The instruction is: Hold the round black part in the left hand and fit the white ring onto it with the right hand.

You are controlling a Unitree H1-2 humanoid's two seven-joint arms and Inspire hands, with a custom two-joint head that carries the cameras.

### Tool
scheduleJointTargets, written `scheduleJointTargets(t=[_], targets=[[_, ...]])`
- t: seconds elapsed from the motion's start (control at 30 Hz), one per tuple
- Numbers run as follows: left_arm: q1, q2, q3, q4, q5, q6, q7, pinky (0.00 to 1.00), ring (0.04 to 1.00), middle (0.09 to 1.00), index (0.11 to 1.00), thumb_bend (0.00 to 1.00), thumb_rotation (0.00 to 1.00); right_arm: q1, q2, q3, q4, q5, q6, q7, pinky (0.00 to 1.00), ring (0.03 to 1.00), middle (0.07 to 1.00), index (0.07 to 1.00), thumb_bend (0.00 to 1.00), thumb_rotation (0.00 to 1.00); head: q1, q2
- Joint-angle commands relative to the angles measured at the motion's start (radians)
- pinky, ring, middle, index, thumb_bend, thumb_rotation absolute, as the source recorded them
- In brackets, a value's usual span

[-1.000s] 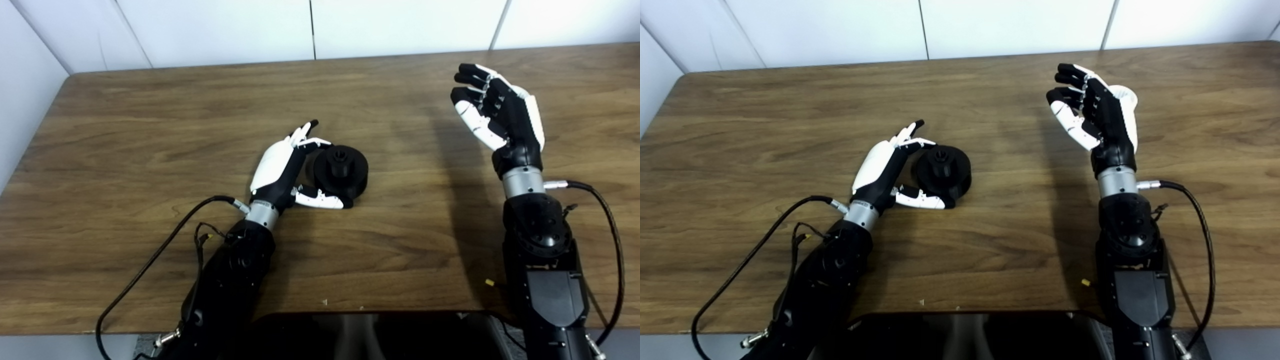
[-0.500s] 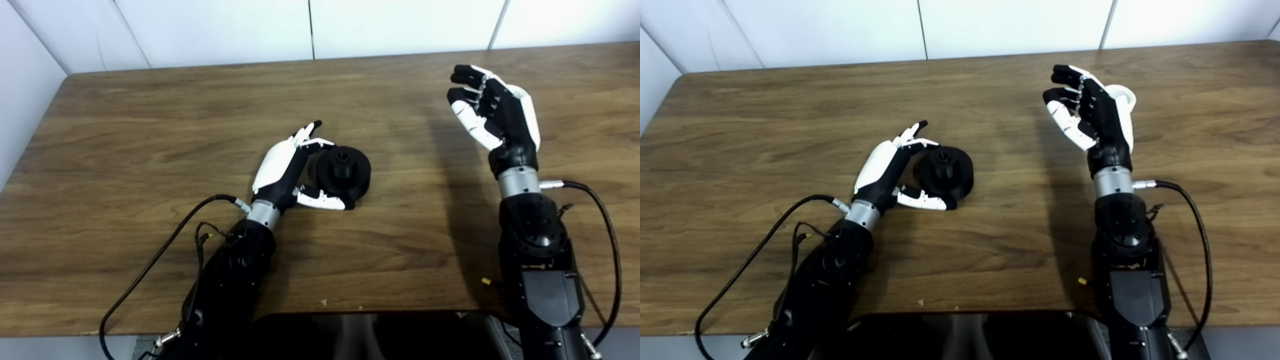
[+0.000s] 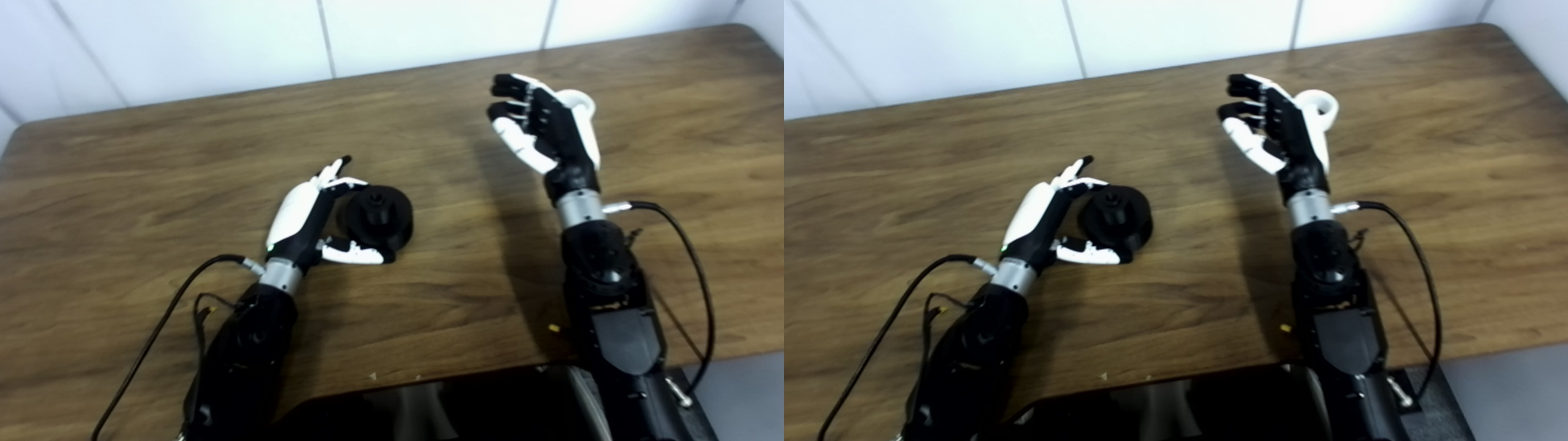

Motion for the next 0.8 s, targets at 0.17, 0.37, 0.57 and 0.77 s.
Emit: scheduleJointTargets(t=[0.17, 0.37, 0.57, 0.77], targets=[[-0.005, 0.019, 0.016, -0.027, 0.012, 0.011, -0.020, 1.00, 1.000, 1.000, 0.615, 0.97, 0.26, -0.025, 0.020, 0.009, -0.049, -0.025, -0.033, -0.022, 0.62, 0.699, 0.744, 0.739, 0.52, 0.40, -0.022, -0.003], [-0.005, 0.016, 0.021, -0.024, 0.014, 0.006, -0.014, 1.00, 1.000, 1.000, 0.615, 0.98, 0.25, -0.026, 0.018, 0.009, -0.056, -0.031, -0.025, -0.018, 0.61, 0.688, 0.741, 0.736, 0.51, 0.39, -0.023, -0.002], [-0.006, 0.011, 0.022, -0.021, 0.018, 0.007, -0.010, 1.00, 1.000, 1.000, 0.613, 0.98, 0.24, -0.037, -0.011, 0.010, -0.046, -0.046, -0.049, -0.011, 0.62, 0.694, 0.737, 0.737, 0.54, 0.38, -0.014, -0.003], [-0.007, 0.009, 0.022, -0.022, 0.020, 0.016, -0.013, 1.00, 1.000, 1.000, 0.612, 0.98, 0.24, -0.069, -0.100, 0.027, -0.031, -0.191, -0.051, -0.029, 0.63, 0.731, 0.740, 0.735, 0.57, 0.36, -0.007, -0.007]])
